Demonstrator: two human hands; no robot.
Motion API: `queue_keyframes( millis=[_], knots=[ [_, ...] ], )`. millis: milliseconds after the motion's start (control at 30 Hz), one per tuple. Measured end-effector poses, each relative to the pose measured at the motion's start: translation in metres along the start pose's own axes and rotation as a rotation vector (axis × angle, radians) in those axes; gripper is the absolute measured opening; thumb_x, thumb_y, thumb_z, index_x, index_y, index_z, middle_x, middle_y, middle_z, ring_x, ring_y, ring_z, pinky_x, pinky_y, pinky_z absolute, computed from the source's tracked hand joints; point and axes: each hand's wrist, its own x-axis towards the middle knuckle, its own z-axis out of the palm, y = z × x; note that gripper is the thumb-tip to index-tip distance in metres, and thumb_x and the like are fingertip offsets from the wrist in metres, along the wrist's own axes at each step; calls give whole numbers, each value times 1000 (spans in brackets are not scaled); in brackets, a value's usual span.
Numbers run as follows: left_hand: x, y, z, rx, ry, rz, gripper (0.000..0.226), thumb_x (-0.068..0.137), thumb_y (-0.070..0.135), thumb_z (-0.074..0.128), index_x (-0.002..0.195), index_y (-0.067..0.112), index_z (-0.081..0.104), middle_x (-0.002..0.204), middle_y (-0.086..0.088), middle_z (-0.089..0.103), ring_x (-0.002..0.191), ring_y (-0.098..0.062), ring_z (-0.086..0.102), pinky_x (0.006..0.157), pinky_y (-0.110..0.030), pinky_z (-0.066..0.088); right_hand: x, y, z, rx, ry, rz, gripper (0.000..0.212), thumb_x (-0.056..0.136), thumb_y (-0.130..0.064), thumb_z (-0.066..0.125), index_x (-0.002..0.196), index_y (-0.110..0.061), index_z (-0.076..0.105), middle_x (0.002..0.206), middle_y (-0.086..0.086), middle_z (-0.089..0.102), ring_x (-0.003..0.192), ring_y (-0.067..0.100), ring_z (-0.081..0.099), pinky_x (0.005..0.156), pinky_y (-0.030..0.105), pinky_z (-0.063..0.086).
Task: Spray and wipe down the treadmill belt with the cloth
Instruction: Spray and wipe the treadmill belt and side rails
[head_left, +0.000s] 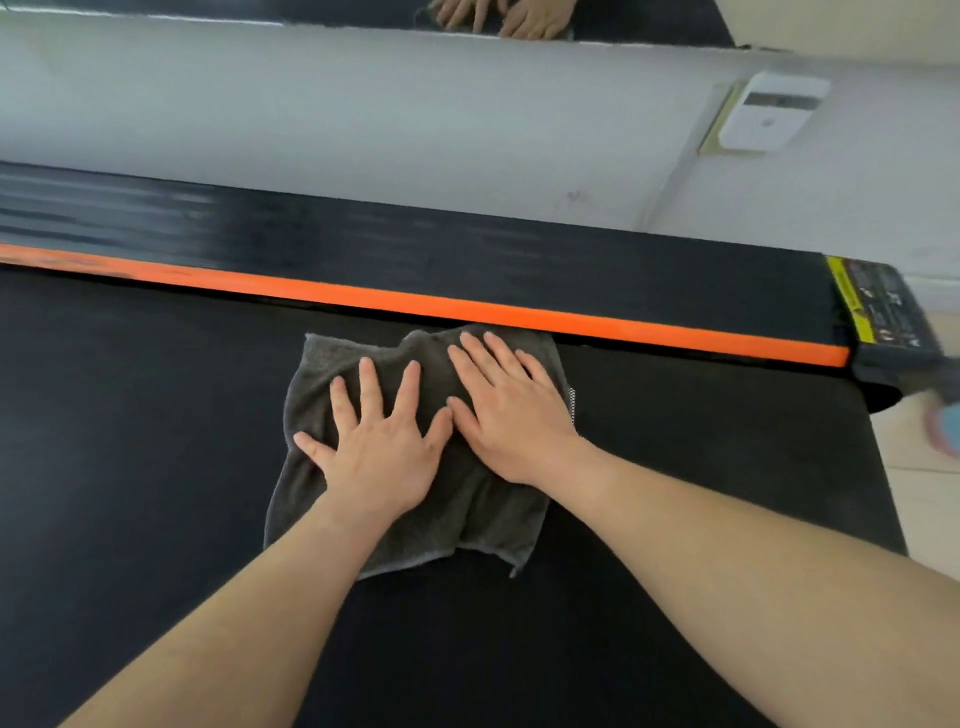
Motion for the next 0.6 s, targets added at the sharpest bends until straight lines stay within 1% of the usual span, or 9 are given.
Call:
queue_keyframes(
  millis=[67,167,200,267,334,400,434,501,601],
  knots=[
    [-5,16,5,35,23,91,63,98,64,24,154,46,3,165,5,-13,151,-25,-15,113,-70,2,-18,11,1,11,2,77,63,104,-48,18,159,-20,13,167,-1,7,154,18,-1,123,39,3],
    [-12,52,16,8,120,247,61,99,57,30,156,41,12,166,3,-7,152,-21,-10,117,-61,0,-44,33,-2,-32,46,216,76,93,-52,5,158,-16,22,166,4,17,153,24,11,122,42,12],
    [-14,63,21,14,158,308,61,100,55,32,156,39,14,167,2,-6,152,-21,-9,118,-58,0,-53,43,-5,-55,48,276,76,93,-52,5,157,-14,22,165,6,18,153,25,13,122,43,13],
    [-15,72,31,46,176,386,61,100,52,34,156,36,15,167,0,-5,153,-21,-8,120,-52,-1,-69,61,-11,-107,-22,390,71,99,-51,11,158,-12,15,166,9,11,153,28,9,123,43,10],
    [-11,65,37,86,130,395,61,100,54,30,156,39,10,167,-1,-7,152,-21,-10,121,-49,-1,-72,62,-20,-144,-121,472,73,103,-52,17,158,-7,6,166,14,3,153,31,4,124,44,6],
    [-4,52,42,148,128,393,63,96,62,17,155,44,6,167,0,-6,153,-21,-8,121,-47,0,-57,47,-23,-135,-144,531,83,101,-59,20,157,0,3,164,23,1,152,38,3,123,47,4],
    [-1,46,41,171,137,391,67,91,65,8,155,46,5,167,0,-4,153,-20,-5,121,-46,1,-46,38,-22,-110,-139,559,88,100,-62,22,156,4,3,162,28,0,151,41,2,122,49,4],
    [4,30,36,193,152,358,77,82,68,-2,155,46,4,167,1,-2,153,-19,-2,121,-45,4,-25,16,-12,-41,-89,520,87,100,-59,26,156,3,4,161,31,-3,151,43,-3,122,51,0],
    [6,-9,21,185,163,234,76,87,75,-4,156,43,2,167,1,-3,153,-18,-2,122,-44,6,2,-19,7,73,4,312,75,102,-51,29,158,-6,7,164,21,-8,152,34,-12,122,47,-6]
  ],
)
